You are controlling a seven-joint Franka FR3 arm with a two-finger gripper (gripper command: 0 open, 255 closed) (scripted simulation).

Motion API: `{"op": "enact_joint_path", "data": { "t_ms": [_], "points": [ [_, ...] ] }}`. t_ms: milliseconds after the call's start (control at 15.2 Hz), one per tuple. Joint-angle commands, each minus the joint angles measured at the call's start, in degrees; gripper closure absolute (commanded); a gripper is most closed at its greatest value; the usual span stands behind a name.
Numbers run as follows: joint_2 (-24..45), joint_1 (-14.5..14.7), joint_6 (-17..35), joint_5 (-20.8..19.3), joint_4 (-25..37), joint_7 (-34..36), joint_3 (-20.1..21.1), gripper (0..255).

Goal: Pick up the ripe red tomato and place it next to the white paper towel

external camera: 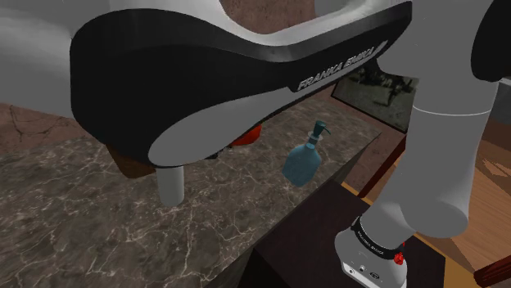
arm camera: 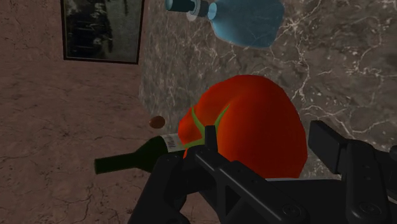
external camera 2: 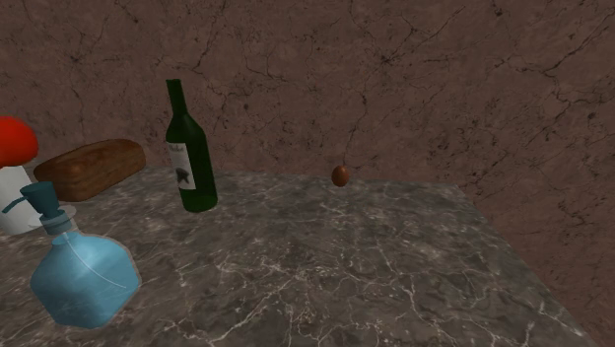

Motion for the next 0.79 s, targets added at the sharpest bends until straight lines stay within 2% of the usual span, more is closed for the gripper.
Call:
{"op": "enact_joint_path", "data": {
  "t_ms": [0, 726],
  "points": [
    [0.26, -0.26, 1.17, 0.27, -1.28, 0.93, -0.04, 255],
    [3.15, -0.6, 6.6, 0.38, -6.38, 5.7, -0.89, 255]
  ]
}}
